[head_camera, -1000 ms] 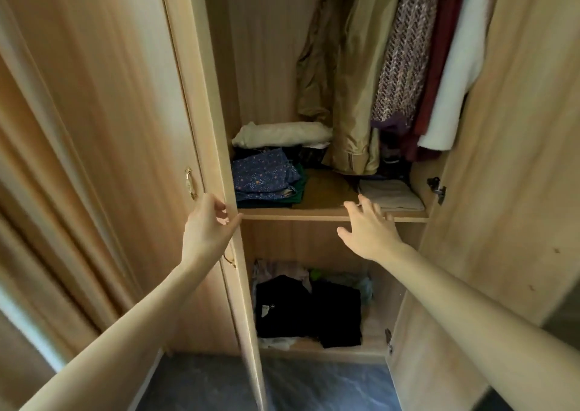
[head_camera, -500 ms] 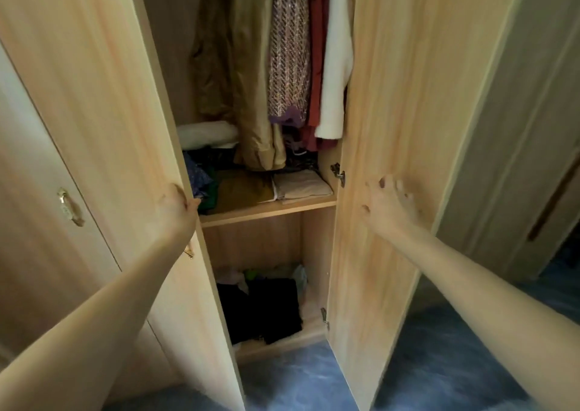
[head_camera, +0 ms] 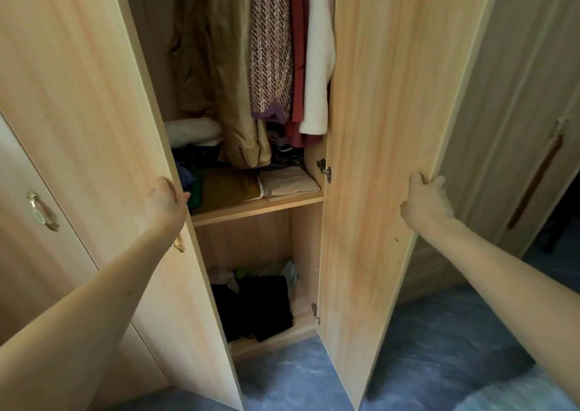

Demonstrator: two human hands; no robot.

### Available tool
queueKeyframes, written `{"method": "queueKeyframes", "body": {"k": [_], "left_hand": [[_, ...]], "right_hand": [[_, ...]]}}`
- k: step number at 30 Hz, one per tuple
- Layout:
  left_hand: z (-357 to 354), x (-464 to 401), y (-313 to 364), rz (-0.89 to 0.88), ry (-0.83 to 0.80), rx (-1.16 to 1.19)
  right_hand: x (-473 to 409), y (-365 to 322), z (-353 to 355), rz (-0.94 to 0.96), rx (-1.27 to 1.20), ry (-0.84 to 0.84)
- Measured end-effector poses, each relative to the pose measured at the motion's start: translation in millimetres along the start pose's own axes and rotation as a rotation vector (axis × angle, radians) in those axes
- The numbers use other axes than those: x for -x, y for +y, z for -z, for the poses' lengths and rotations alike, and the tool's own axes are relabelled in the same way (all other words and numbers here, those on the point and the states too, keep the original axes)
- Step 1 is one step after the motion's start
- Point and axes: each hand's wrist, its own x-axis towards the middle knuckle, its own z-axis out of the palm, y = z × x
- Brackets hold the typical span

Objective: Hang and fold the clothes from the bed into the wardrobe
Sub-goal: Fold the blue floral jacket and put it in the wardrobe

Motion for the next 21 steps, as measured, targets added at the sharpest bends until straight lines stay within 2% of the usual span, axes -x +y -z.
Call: {"method": "queueKeyframes", "body": {"k": [6,10,15,21], "left_hand": [[1,0,0,-0.02,-0.012,0.005],[0,0,0,-0.048,-0.01,0.009],[-2,-3,-5,-0.069,-0.034,0.017],[-2,-1,-6,-0.081,-0.05,0.015]], "right_hand": [[18,-12,-3,0.099,-0.02,0.055],[43,-33,-12,0.28,-0.024,0.098],[77,-92,-19,0.487,-0.025,0.123],[91,-176,-34,0.624,0.009,0.105]]}}
